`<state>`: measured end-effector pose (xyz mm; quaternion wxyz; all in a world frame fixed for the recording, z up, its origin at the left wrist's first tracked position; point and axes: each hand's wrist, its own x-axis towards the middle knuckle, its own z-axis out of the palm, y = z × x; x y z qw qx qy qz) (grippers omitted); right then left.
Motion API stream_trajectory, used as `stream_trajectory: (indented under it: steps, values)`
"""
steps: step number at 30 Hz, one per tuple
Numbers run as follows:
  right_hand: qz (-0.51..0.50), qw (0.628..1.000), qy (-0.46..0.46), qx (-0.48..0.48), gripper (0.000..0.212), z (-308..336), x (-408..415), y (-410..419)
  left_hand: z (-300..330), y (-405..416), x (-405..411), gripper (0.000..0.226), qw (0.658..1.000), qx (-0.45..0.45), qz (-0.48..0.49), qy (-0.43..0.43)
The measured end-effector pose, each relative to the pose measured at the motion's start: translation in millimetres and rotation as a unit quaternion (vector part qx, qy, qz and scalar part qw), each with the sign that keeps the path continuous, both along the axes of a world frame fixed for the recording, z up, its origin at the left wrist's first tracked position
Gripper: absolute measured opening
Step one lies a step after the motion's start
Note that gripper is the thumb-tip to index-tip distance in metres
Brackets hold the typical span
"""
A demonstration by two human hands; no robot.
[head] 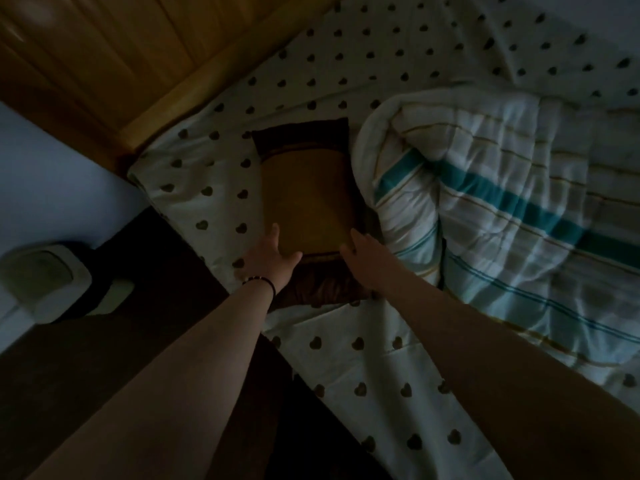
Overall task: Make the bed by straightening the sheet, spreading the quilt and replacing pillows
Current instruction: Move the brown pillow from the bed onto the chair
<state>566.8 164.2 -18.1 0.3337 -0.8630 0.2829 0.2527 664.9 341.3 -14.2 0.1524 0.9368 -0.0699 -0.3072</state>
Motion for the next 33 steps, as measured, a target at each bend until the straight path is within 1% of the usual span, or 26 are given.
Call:
stream_trajectory:
  steps: [3, 6, 8, 10, 13, 15, 18, 20, 22, 25, 27, 30, 33]
  values:
    - [-0.016, 0.999, 0.028, 0.010, 0.064, -45.2, 51.0, -6.6, -42.3, -14.8, 42.2, 0.082, 0.998, -0.043, 0.025, 0.049]
    - [-0.039, 0.997, 0.058, 0.021, 0.061, -87.5, 97.3, -12.3, -90.8, -29.9, 82.3, 0.082, 0.995, -0.037, 0.030, 0.090]
    - [-0.058, 0.996, 0.067, 0.025, 0.062, -103.6, 117.2, -11.8, -106.6, -34.4, 98.6, 0.083, 0.992, -0.030, 0.050, 0.113]
    - [-0.089, 0.994, 0.069, 0.012, 0.065, -118.4, 133.1, -12.5, -120.5, -39.4, 113.5, 0.093, 0.992, -0.017, 0.060, 0.110]
    - [-0.135, 0.987, 0.085, -0.016, 0.074, -141.3, 148.6, -15.6, -148.7, -40.8, 132.3, 0.116, 0.986, -0.030, 0.104, 0.129]
    - [-0.192, 0.976, 0.104, -0.015, 0.086, -155.9, 157.4, -20.1, -168.6, -41.0, 140.5, 0.120, 0.979, -0.050, 0.137, 0.144]
    - [-0.292, 0.947, 0.125, 0.045, 0.097, -170.2, 163.4, -30.4, -187.0, -43.8, 139.7, 0.126, 0.964, -0.092, 0.205, 0.140]
    - [-0.315, 0.938, 0.121, 0.081, 0.093, -171.9, 163.3, -36.7, -191.8, -47.0, 139.2, 0.116, 0.949, -0.113, 0.254, 0.148]
    - [-0.306, 0.943, 0.108, 0.080, 0.082, -169.7, 164.0, -40.4, -192.5, -49.6, 145.1, 0.100, 0.932, -0.121, 0.301, 0.165]
    - [-0.281, 0.955, 0.095, 0.030, 0.057, -159.9, 168.8, -40.7, -188.3, -49.3, 153.7, 0.058, 0.918, -0.135, 0.339, 0.152]
    - [-0.259, 0.963, 0.075, -0.011, 0.037, -151.9, 171.7, -37.8, -183.9, -49.4, 153.4, 0.038, 0.915, -0.155, 0.349, 0.131]
    - [-0.282, 0.959, 0.017, -0.023, 0.016, -136.4, 170.5, -29.7, -164.8, -51.0, 149.3, 0.033, 0.910, -0.175, 0.363, 0.100]
    - [-0.324, 0.946, -0.011, -0.024, 0.015, -113.1, 160.7, -21.4, -143.9, -48.3, 142.2, 0.026, 0.910, -0.181, 0.364, 0.081]
